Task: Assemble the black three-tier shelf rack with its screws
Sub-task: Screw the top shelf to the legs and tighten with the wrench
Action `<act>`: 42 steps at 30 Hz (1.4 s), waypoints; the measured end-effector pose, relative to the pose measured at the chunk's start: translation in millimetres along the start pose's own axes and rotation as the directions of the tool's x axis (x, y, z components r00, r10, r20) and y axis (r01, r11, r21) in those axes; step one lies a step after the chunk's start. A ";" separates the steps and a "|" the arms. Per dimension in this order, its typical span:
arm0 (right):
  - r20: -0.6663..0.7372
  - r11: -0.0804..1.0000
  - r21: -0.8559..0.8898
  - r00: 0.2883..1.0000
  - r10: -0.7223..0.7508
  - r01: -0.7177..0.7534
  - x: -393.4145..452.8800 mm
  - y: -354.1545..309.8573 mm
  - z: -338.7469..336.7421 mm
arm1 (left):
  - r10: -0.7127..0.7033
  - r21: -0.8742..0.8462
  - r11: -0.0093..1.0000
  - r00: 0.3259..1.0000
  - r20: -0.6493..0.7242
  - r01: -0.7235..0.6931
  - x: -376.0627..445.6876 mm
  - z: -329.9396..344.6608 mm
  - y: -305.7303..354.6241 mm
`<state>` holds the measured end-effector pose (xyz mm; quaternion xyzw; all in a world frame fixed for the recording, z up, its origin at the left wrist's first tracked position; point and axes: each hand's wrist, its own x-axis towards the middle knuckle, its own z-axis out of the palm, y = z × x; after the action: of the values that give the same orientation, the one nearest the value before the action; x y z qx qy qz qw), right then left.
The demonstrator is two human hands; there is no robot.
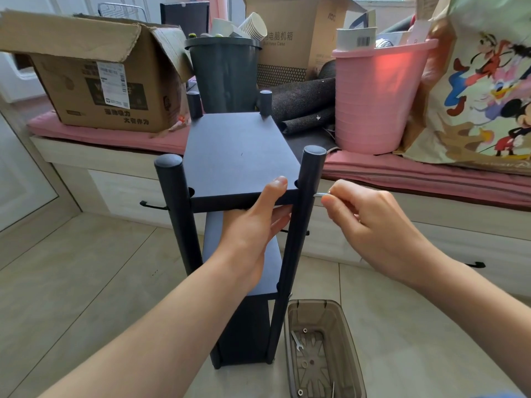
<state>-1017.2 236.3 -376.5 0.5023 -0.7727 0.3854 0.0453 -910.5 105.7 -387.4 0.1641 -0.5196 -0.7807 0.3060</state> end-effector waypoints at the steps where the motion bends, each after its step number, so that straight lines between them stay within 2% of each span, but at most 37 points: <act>1: -0.005 1.000 0.000 1.000 -0.010 0.010 -0.1 -0.5 0.1 | -0.006 0.003 1.000 1.000 0.003 0.006 -0.4 -0.1 0.3; 12: 0.011 0.998 -0.027 0.999 -0.052 0.053 0.7 -2.6 -5.8 | -0.047 0.012 0.999 0.999 -0.011 0.047 -1.6 -0.6 0.2; 24: -0.025 0.983 -0.080 0.985 -0.170 0.167 2.1 0.3 -6.1 | -0.052 0.022 0.998 0.998 -0.032 0.053 -0.6 -0.8 -1.0; 32: -0.028 0.973 -0.127 0.980 -0.199 0.194 1.7 0.1 -4.6 | -0.031 0.068 0.997 0.999 -0.042 0.034 -0.8 -0.7 1.1; 35: -0.017 0.994 -0.020 0.994 -0.109 0.108 2.0 -3.9 -1.9 | -0.014 0.104 0.994 1.000 -0.008 0.015 -2.4 0.5 2.2; 37: 0.022 0.992 0.127 1.000 0.022 -0.024 3.0 -7.8 1.3 | -0.004 0.109 0.994 1.000 -0.005 0.004 -2.6 1.1 1.8; 39: 0.089 0.938 0.304 0.985 0.146 -0.166 4.3 -10.5 4.6 | 0.009 0.112 0.994 1.000 -0.010 -0.007 -2.1 1.1 1.0; 40: 0.108 0.917 0.344 0.979 0.174 -0.201 4.5 -10.9 5.8 | 0.017 0.114 0.993 1.000 -0.012 -0.015 -1.9 1.2 1.0; 42: 0.095 0.945 0.283 0.985 0.142 -0.164 3.5 -11.1 6.3 | 0.034 0.117 0.993 0.999 -0.017 -0.032 -1.6 1.0 1.4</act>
<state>-1008.0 227.5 -373.1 0.4559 -0.7457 0.4779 -0.0873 -909.5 107.1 -385.9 0.1802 -0.5642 -0.7421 0.3137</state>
